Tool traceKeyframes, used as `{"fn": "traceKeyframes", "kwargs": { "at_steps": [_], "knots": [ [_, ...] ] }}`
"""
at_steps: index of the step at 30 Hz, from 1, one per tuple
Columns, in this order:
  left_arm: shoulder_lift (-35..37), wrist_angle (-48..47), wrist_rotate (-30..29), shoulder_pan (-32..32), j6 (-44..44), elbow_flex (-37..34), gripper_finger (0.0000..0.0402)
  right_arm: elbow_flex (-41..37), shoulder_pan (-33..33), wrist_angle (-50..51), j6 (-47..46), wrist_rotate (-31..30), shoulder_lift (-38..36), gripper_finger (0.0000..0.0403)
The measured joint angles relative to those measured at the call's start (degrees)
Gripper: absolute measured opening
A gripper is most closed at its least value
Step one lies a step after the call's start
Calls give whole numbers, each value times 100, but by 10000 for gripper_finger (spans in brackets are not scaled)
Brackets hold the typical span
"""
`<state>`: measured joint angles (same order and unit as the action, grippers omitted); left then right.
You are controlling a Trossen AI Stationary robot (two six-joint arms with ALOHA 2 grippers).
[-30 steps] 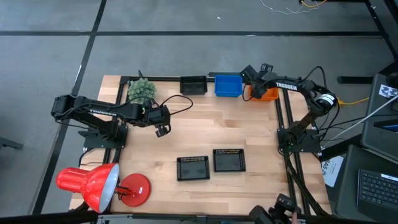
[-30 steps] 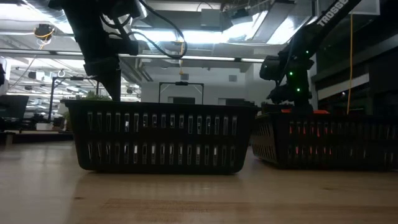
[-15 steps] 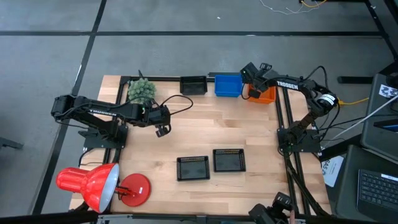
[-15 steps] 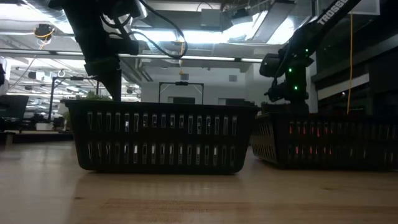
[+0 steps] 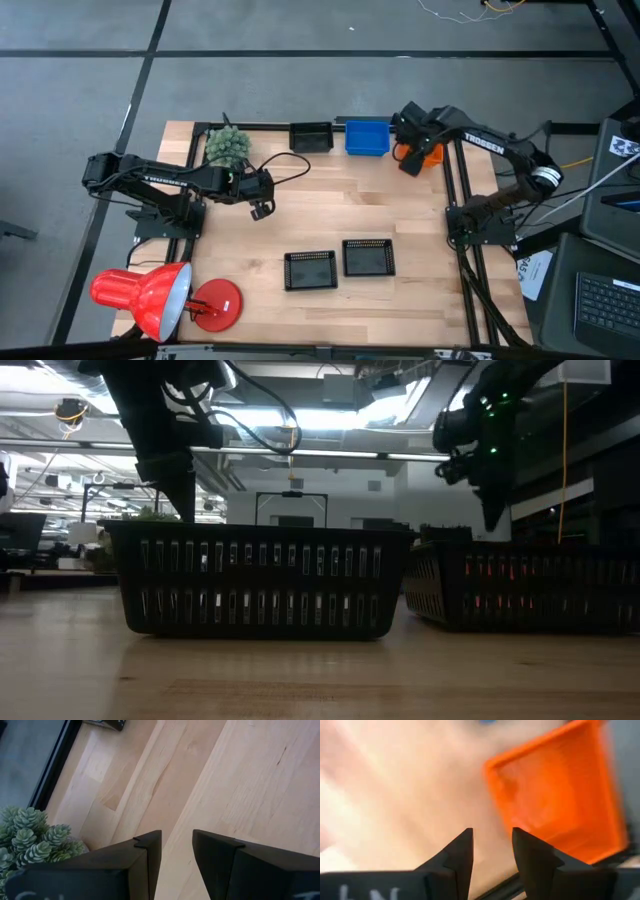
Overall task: Stack baskets by color
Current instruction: Stack the bottom orange bin on the top orange bin
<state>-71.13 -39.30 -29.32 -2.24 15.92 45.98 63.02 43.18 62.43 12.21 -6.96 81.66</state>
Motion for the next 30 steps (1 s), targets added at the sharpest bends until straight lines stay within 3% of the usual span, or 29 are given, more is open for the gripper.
{"fn": "traceKeyframes", "kwargs": {
  "at_steps": [3, 7, 17, 24, 30],
  "knots": [
    [0, 24, 1, 2, 0, 0, 102, -352, -13, 166, -186, 339, -32, 137],
    [0, 171, -1, 2, -2, 0, 102, -969, -16, -355, -615, 355, 26, 137],
    [0, 213, -1, 2, -2, 0, 102, -1608, -11, -1574, -1358, -1434, 51, 137],
    [0, 277, 0, 1, -2, 0, 102, -1614, 7, -2416, -1484, -1440, 51, 137],
    [0, 275, 133, 0, -2, 0, 102, -1612, 15, -2146, -1498, -1445, 47, 137]
  ]
}}
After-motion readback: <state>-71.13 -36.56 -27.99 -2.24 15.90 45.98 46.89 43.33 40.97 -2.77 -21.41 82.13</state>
